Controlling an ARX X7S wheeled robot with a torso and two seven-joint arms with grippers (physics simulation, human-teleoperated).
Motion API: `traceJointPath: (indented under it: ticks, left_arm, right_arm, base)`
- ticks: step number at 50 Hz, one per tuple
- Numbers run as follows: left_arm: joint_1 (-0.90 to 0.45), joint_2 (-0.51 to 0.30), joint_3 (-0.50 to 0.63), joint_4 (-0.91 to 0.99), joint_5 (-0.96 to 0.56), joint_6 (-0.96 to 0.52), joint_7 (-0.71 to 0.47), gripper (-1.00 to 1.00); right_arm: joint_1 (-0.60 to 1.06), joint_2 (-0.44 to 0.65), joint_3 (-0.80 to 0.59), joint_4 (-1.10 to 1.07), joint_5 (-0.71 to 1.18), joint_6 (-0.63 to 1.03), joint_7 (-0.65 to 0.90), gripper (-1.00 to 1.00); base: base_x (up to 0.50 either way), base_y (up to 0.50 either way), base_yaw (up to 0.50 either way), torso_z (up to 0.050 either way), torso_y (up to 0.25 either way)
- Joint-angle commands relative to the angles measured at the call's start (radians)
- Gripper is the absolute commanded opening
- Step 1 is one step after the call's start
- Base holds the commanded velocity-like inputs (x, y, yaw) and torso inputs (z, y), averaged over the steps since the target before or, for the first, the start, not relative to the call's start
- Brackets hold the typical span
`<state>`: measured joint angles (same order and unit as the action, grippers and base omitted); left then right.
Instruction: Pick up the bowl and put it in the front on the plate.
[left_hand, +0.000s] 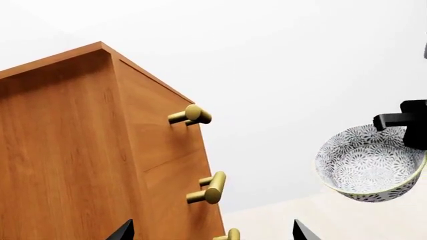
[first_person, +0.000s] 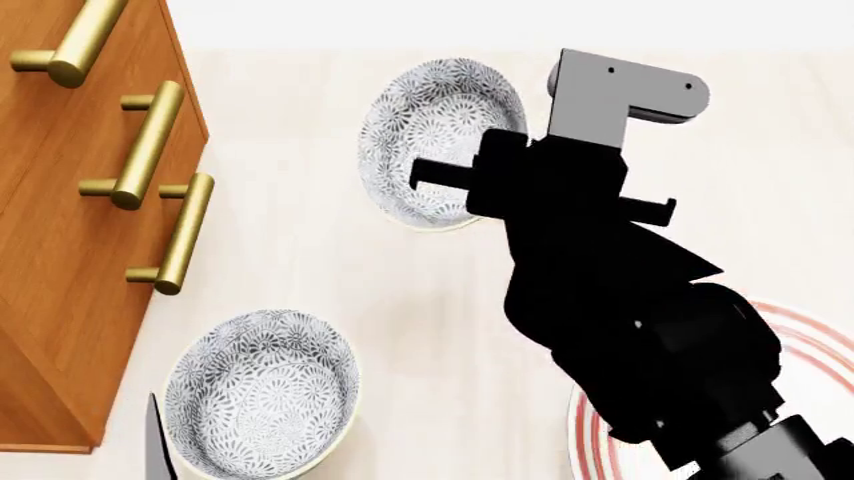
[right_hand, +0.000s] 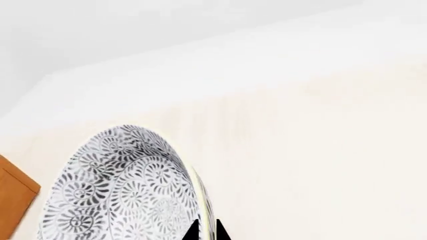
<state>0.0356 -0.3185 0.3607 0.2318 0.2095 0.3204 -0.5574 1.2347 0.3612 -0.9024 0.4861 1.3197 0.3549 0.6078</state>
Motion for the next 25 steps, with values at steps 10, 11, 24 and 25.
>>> traceJointPath:
  ticks: [10,11,24,25]
  left_arm:
    - [0.002,0.014,-0.011,0.001,0.019,0.007,0.013,1.0]
    - [0.003,0.014,-0.01,0.002,0.02,0.006,0.012,1.0]
    - [0.0,0.011,-0.003,0.005,0.025,-0.002,0.012,1.0]
    - [0.0,0.011,-0.002,0.005,0.025,-0.002,0.011,1.0]
  right_arm:
    - [-0.041,0.368,0.124,-0.446,0.04,0.03,0.041,-1.0]
    - [-0.047,0.381,0.126,-0.457,0.044,0.03,0.04,-1.0]
    - [-0.201,0.736,0.167,-0.707,0.155,0.04,-0.049,-1.0]
    - [-0.201,0.736,0.168,-0.707,0.155,0.04,-0.049,-1.0]
  base:
    - [0.0,0.0,0.0,0.0,0.0]
    - [0.0,0.0,0.0,0.0,0.0]
    - [0.0,0.0,0.0,0.0,0.0]
    - [0.0,0.0,0.0,0.0,0.0]
